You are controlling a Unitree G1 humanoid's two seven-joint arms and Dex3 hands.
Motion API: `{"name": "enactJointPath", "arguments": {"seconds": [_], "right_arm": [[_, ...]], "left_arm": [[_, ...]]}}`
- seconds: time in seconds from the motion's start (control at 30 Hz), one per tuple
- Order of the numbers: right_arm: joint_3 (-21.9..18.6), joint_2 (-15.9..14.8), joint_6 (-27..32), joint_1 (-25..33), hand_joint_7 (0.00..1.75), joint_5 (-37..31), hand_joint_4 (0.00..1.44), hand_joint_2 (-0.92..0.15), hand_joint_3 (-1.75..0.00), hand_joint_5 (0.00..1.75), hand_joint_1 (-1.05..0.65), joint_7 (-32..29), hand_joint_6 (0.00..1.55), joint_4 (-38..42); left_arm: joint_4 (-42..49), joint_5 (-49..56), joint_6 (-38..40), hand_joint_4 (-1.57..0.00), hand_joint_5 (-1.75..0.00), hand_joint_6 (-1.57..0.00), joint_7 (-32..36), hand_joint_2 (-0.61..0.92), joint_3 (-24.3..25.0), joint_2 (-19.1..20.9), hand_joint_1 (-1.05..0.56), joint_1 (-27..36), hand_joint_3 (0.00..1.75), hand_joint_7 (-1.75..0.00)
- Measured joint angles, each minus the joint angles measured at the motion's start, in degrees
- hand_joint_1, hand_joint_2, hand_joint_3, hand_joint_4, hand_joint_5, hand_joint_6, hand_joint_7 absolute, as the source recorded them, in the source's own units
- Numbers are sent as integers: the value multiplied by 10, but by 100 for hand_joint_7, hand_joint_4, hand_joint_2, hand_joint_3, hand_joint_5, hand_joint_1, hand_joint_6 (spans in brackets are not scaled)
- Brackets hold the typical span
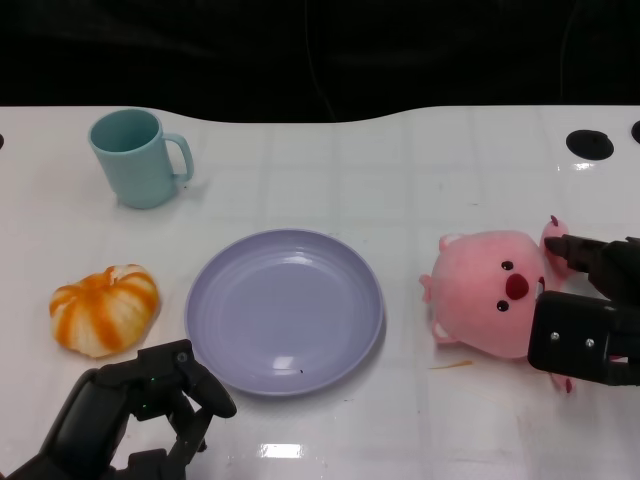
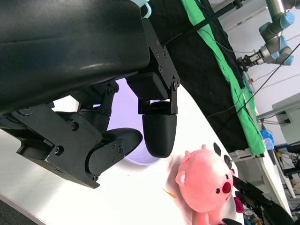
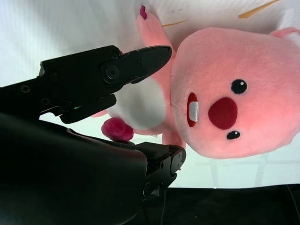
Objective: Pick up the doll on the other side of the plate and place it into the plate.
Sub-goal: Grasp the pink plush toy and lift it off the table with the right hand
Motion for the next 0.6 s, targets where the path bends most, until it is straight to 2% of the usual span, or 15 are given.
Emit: {"name": "enactJointPath", "arguments": {"seconds": [0.33, 0.43, 0.6], "right_arm": [[21, -1, 1, -54, 0, 27, 6, -92, -6, 20, -66, 17, 20, 78], [32, 2, -4, -79, 0, 38, 6, -92, -7, 19, -66, 15, 19, 120], [37, 25, -25, -130, 0, 65, 9, -92, -9, 16, -68, -13, 19, 224]], "left_arm": [[-11, 0, 2, -76, -154, -81, 0, 59, -1, 0, -16, 2, 100, -121], [-13, 0, 2, -76, -154, -81, 0, 59, -1, 0, -16, 3, 100, -121], [-24, 0, 11, -76, -155, -80, 0, 57, -3, -1, -15, 8, 103, -122]]}}
